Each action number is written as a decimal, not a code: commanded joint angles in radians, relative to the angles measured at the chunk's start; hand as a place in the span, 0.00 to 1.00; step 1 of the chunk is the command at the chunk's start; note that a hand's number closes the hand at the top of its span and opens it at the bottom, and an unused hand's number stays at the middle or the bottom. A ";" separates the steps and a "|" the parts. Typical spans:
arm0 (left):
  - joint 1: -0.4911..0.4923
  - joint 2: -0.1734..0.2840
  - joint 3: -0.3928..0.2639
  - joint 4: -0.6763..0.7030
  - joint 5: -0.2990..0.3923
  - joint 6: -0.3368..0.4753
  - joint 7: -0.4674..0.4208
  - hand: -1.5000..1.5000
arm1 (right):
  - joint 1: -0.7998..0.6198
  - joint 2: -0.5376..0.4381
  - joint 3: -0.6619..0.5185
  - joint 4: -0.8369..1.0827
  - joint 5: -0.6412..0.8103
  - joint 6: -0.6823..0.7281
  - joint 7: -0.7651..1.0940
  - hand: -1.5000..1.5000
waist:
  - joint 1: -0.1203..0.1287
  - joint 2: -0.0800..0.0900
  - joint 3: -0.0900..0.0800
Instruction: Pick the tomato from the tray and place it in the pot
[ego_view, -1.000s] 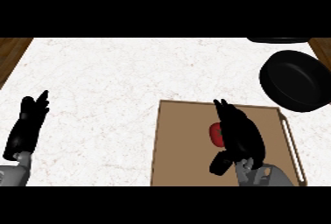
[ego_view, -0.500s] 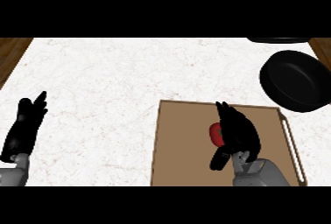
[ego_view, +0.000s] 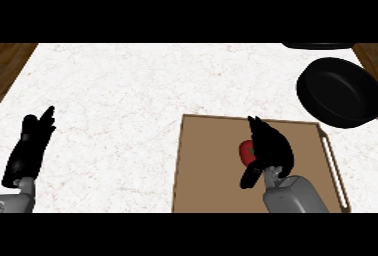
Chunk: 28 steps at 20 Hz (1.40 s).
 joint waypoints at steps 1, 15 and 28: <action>0.037 -0.016 0.032 -0.066 -0.020 -0.034 0.021 0.50 | 0.014 0.011 -0.030 -0.007 0.006 0.031 -0.012 0.00 | 0.000 -0.001 0.000; -0.034 -0.083 0.060 0.047 -0.077 -0.039 -0.022 0.50 | -0.038 -0.019 -0.009 0.127 0.153 -0.126 -0.203 1.00 | -0.001 0.001 0.000; 0.034 -0.047 0.132 -0.003 -0.065 -0.052 0.009 0.50 | 0.169 -0.461 -0.403 -0.011 0.003 -0.116 -0.466 1.00 | -0.097 -0.009 0.006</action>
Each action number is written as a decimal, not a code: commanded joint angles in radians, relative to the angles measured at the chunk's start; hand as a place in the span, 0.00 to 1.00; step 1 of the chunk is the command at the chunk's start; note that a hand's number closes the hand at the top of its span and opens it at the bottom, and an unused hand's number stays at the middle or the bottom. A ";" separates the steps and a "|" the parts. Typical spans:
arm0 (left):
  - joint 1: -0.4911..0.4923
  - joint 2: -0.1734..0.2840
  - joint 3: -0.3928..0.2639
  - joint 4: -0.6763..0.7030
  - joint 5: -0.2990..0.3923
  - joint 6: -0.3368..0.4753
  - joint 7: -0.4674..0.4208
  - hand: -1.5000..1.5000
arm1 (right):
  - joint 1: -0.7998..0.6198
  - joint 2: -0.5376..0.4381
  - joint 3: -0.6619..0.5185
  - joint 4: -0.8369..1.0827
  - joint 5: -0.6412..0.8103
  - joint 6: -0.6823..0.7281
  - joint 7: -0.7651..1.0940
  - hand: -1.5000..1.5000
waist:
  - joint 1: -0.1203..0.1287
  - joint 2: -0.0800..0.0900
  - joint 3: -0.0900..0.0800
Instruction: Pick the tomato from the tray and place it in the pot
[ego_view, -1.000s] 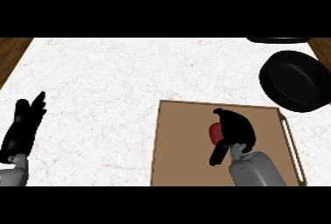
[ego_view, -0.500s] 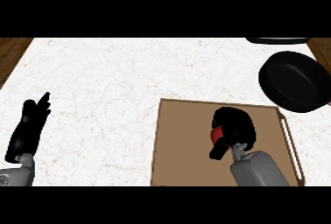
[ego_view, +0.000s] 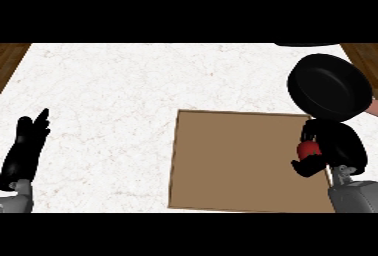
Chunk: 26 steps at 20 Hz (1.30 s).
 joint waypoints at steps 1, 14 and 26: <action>0.026 0.001 0.033 0.003 0.006 0.025 0.000 0.50 | 0.102 -0.222 -0.237 0.048 -0.110 0.000 -0.143 1.00 | -0.074 -0.001 0.006; 0.036 0.024 0.031 -0.020 0.030 -0.034 -0.010 0.50 | 0.087 -0.574 -0.890 0.291 -0.537 -0.107 -0.785 1.00 | -0.001 -0.005 0.001; -0.040 -0.021 -0.013 -0.019 -0.010 -0.033 0.032 0.50 | -0.083 -0.729 -0.908 0.199 -0.683 0.086 -0.649 1.00 | 0.044 0.006 -0.002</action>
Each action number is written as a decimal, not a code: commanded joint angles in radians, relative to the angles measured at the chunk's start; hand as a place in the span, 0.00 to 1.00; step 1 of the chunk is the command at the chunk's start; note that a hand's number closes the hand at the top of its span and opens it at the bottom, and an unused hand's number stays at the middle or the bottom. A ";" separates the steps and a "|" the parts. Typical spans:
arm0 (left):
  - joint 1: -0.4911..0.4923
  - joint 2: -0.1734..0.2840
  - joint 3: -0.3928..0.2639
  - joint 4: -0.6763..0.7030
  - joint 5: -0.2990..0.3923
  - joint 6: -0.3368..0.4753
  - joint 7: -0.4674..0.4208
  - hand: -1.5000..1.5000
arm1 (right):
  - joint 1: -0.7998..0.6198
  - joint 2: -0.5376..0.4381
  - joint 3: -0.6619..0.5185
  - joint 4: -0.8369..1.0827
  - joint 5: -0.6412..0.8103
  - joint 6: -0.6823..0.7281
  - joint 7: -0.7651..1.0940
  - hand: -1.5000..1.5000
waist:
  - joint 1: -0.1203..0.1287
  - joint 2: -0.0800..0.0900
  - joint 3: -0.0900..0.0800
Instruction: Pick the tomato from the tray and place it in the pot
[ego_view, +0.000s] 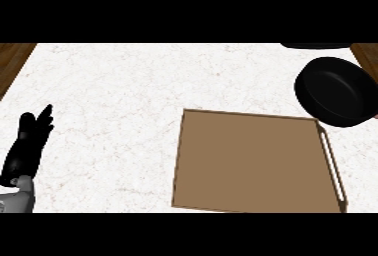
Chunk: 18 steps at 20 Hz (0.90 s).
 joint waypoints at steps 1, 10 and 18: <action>-0.007 0.001 0.021 0.010 0.022 -0.020 -0.006 0.50 | -0.045 -0.040 0.046 -0.108 -0.047 0.113 0.151 1.00 | 0.007 0.001 -0.001; -0.051 -0.021 -0.009 0.061 -0.025 -0.009 -0.020 0.50 | -0.354 -0.016 0.387 0.014 -0.011 0.042 0.368 1.00 | 0.045 0.011 -0.001; -0.032 -0.031 -0.012 -0.008 -0.037 -0.002 0.014 0.50 | -0.525 0.076 0.566 0.162 0.052 0.078 0.401 1.00 | 0.036 0.006 0.000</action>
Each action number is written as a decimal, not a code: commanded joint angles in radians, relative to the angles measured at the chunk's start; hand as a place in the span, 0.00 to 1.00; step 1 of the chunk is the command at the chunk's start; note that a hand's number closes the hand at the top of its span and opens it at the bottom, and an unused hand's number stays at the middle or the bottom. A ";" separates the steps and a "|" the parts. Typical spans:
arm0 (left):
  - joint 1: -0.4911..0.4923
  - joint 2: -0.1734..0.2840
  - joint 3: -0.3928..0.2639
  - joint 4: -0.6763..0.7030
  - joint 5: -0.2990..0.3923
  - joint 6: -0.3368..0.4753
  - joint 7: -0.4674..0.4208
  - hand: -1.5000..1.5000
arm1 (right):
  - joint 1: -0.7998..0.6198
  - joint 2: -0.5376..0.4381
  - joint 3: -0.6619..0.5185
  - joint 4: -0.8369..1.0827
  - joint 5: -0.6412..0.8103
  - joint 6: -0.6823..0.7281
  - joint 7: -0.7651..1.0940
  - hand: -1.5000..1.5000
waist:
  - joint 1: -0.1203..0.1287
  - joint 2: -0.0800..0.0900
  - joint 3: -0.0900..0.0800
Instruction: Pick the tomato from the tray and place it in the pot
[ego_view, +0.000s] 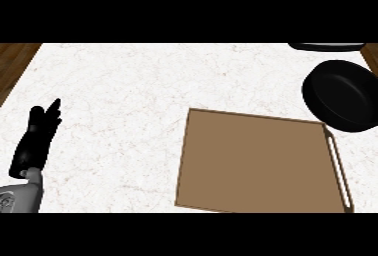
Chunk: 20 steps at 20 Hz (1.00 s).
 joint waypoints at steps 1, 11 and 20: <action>0.037 0.011 0.004 -0.038 0.009 -0.028 -0.005 0.50 | -0.106 0.021 0.074 0.138 0.025 0.039 -0.017 1.00 | 0.001 -0.001 0.000; 0.003 -0.009 0.005 -0.024 -0.019 0.003 0.033 0.50 | -0.185 0.275 0.114 0.329 0.033 -0.050 0.013 0.00 | -0.007 -0.001 0.001; 0.014 -0.005 0.012 -0.058 -0.008 -0.010 0.047 0.50 | -0.205 0.314 -0.143 0.427 -0.139 -0.253 -0.092 0.00 | -0.019 -0.004 0.003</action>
